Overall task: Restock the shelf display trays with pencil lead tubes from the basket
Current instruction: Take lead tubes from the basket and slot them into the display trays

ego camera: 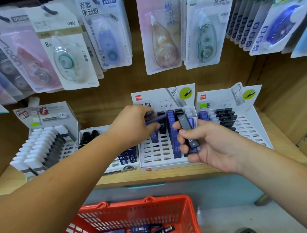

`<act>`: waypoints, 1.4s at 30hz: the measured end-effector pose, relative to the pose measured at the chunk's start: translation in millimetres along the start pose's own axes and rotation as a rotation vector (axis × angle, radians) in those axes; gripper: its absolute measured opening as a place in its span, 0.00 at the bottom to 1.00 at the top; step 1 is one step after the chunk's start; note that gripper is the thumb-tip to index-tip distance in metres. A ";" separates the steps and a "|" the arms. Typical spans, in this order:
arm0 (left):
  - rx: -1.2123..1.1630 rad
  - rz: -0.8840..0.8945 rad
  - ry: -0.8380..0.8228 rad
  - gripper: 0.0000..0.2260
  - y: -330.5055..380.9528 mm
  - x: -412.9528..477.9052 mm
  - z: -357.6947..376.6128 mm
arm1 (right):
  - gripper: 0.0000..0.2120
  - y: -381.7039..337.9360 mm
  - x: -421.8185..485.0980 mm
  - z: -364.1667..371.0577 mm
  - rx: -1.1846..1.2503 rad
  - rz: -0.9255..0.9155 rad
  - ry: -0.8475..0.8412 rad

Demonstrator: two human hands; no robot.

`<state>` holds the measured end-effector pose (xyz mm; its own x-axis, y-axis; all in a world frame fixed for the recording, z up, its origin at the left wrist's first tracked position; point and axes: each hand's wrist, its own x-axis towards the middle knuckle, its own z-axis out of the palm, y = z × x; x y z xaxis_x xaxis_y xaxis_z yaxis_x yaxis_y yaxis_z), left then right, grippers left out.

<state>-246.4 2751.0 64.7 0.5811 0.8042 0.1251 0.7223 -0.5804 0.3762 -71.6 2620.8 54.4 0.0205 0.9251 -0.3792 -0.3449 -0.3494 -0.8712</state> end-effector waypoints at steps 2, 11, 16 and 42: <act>-0.396 -0.136 0.108 0.13 4.0 -10.7 -2.1 | 0.08 -1.5 -1.3 2.1 0.018 0.005 0.020; -1.574 -0.554 -0.160 0.16 14.9 -66.4 -2.0 | 0.30 -2.8 -7.8 21.6 -0.023 0.134 -0.043; -1.761 -0.609 -0.116 0.17 10.7 -80.2 0.7 | 0.24 6.1 -1.6 35.6 -0.046 0.174 0.044; -1.319 -0.501 0.069 0.27 6.4 -99.7 31.5 | 0.05 33.9 3.4 61.1 -0.327 0.095 -0.206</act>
<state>-287.9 2663.0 25.8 0.3246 0.9132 -0.2464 -0.0552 0.2783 0.9589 -140.6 2621.2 42.6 -0.1974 0.8851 -0.4215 -0.0184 -0.4333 -0.9011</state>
